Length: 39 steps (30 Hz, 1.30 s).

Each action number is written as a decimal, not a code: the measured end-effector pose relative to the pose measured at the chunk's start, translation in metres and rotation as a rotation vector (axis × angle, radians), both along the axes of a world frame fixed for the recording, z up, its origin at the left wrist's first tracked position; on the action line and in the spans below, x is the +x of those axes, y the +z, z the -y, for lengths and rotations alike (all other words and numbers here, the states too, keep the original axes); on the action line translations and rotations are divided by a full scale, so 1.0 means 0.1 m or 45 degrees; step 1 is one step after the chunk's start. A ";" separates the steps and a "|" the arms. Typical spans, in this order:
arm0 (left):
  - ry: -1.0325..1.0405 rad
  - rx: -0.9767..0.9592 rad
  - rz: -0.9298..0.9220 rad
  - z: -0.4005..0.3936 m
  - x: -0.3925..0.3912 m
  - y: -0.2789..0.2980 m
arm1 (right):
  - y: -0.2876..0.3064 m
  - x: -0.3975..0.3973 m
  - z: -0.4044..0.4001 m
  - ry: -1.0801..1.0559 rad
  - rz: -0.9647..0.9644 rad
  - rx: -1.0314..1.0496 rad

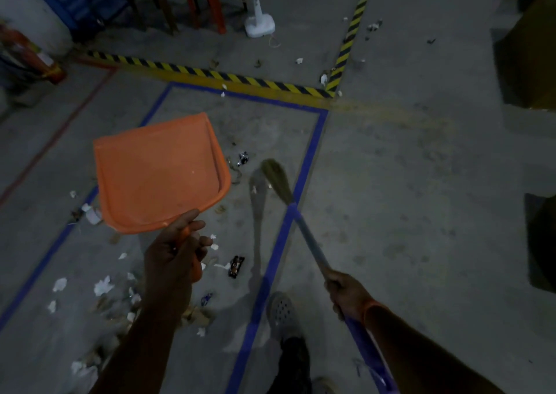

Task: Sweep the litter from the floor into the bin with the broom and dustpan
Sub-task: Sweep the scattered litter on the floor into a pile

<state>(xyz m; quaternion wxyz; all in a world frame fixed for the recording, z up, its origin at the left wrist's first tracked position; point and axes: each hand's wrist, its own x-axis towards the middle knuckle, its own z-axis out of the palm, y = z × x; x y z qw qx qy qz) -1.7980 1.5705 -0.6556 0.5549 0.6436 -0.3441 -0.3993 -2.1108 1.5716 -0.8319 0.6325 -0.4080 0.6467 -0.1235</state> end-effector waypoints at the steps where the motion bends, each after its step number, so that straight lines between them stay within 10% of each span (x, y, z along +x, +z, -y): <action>1: 0.000 0.001 -0.010 0.11 0.03 -0.03 | -0.04 0.01 0.20 -0.004 -0.031 0.011; 11: 0.118 -0.001 -0.042 1.42 0.44 -0.07 | -0.04 0.11 1.11 0.453 -0.134 0.252; 23: 0.203 -0.004 0.001 2.40 0.63 -0.01 | -0.09 0.34 3.14 0.464 -0.230 -0.077; 39: 0.208 0.094 -0.025 4.20 -1.05 0.12 | 0.20 -1.08 4.32 0.838 -0.008 0.100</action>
